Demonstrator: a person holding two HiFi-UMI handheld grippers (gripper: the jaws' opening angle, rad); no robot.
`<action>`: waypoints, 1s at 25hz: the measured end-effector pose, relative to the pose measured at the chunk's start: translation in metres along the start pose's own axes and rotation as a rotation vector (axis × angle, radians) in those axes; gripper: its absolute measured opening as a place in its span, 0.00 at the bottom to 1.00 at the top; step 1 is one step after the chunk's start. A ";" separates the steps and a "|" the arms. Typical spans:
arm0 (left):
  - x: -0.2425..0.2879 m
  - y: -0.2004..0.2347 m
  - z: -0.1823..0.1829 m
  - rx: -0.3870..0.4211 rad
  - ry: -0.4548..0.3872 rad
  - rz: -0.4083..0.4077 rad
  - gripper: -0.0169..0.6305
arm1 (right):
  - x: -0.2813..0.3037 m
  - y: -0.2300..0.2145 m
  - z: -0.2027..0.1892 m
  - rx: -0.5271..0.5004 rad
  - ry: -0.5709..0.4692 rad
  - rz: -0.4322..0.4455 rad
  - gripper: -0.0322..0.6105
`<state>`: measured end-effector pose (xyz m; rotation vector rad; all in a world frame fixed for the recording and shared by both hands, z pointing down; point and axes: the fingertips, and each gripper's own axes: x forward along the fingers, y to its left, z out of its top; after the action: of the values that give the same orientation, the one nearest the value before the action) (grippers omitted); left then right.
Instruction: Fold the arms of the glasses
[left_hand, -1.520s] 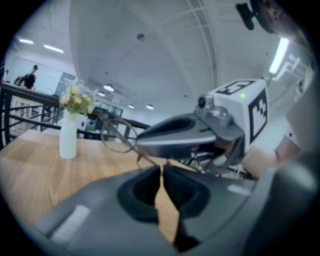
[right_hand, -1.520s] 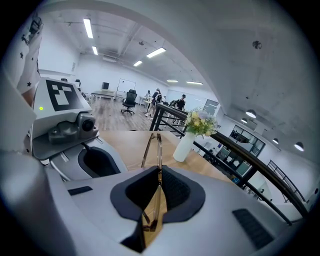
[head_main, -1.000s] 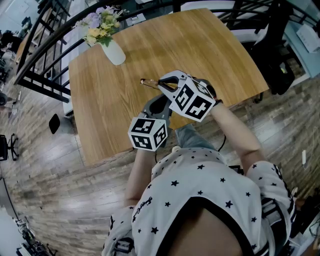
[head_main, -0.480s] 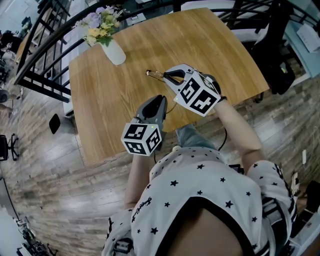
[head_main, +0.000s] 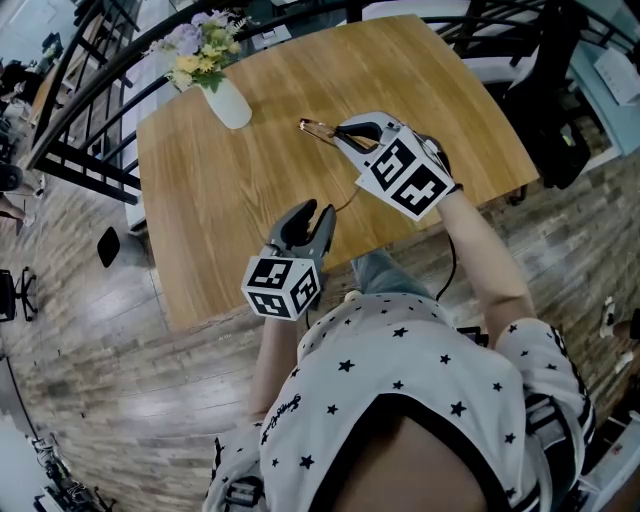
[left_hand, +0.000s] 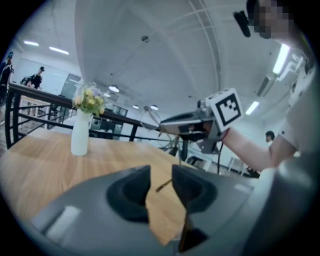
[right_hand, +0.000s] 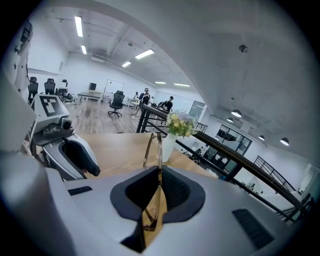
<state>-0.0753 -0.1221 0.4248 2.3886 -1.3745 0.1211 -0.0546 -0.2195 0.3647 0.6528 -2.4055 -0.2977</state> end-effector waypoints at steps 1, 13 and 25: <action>0.000 0.000 -0.002 0.002 0.006 0.000 0.24 | -0.001 -0.002 0.002 0.001 -0.005 -0.003 0.08; 0.006 0.002 -0.015 0.001 0.040 0.007 0.28 | -0.005 -0.010 0.010 -0.001 -0.023 -0.012 0.08; 0.003 0.013 -0.009 -0.017 0.018 0.038 0.28 | -0.001 -0.006 0.008 -0.004 -0.021 -0.001 0.08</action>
<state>-0.0841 -0.1267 0.4379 2.3429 -1.4068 0.1406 -0.0566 -0.2237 0.3560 0.6514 -2.4241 -0.3116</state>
